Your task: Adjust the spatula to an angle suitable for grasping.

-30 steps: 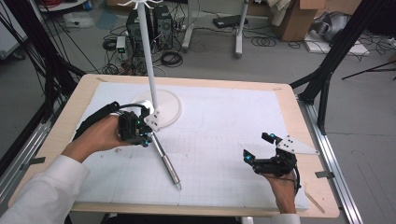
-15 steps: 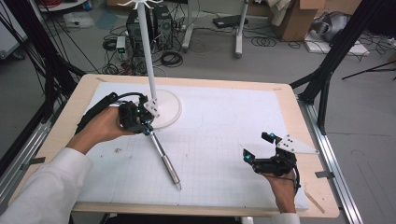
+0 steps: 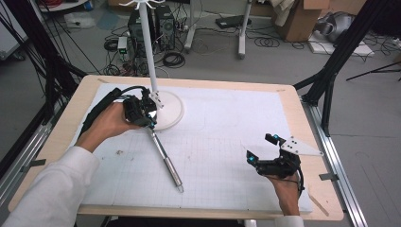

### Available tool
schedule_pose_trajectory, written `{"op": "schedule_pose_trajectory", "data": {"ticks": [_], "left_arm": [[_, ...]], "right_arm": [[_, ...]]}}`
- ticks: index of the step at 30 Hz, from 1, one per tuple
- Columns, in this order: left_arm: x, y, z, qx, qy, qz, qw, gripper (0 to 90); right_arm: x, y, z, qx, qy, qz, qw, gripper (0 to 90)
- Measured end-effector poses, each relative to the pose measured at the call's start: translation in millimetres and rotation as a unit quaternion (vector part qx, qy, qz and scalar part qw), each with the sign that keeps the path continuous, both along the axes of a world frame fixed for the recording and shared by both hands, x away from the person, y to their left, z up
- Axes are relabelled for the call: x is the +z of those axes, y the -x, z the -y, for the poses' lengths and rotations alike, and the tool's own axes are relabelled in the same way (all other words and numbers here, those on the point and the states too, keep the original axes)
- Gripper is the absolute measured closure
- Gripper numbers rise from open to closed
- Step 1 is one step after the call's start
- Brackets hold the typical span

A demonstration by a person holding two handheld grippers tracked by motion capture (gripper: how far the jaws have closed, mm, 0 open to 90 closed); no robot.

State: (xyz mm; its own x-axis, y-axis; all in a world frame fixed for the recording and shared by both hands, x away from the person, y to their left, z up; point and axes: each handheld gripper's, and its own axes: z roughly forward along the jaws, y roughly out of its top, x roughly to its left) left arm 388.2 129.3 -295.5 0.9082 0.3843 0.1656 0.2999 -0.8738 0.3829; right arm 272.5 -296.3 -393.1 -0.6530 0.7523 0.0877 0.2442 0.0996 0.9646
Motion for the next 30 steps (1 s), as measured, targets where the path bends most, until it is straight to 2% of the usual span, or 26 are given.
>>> {"op": "schedule_pose_trajectory", "data": {"ticks": [4,11,14,16,18,20,22,24,30], "left_arm": [[-2.7,-7.3,3.4,0.026,0.010,-0.003,0.9996,89.6],[-10.6,-19.3,12.0,0.056,0.001,-0.008,0.9984,89.6],[-13.7,-22.4,15.1,0.070,-0.003,-0.004,0.9976,89.6],[-17.2,-24.1,15.6,0.082,0.006,-0.009,0.9965,89.6],[-21.6,-25.3,16.2,0.090,0.001,-0.008,0.9959,89.6],[-26.2,-27.2,16.0,0.098,0.005,-0.013,0.9951,89.6],[-29.5,-29.7,16.5,0.101,-0.010,-0.013,0.9948,89.6],[-32.9,-32.3,16.4,0.107,-0.006,-0.018,0.9941,89.6],[-47.8,-39.6,19.5,0.117,-0.015,-0.034,0.9924,89.6]], "right_arm": [[-0.1,-0.4,-0.2,0.002,0.000,0.003,1.0000,0.4],[-0.5,-1.1,-0.7,0.002,0.002,0.000,1.0000,0.4],[-0.4,-1.0,-0.6,0.002,0.001,-0.001,1.0000,0.4],[-0.2,-0.7,-0.3,0.001,-0.001,0.000,1.0000,0.4],[-0.2,-0.7,0.1,0.001,0.001,0.002,1.0000,0.4],[-0.1,-0.6,0.3,0.001,0.000,0.001,1.0000,0.4],[-0.2,-0.8,0.2,0.001,0.001,0.001,1.0000,0.4],[-0.2,-0.7,-0.2,0.002,0.000,0.000,1.0000,0.4],[-0.4,-1.3,1.1,0.002,0.000,-0.002,1.0000,0.4]]}}
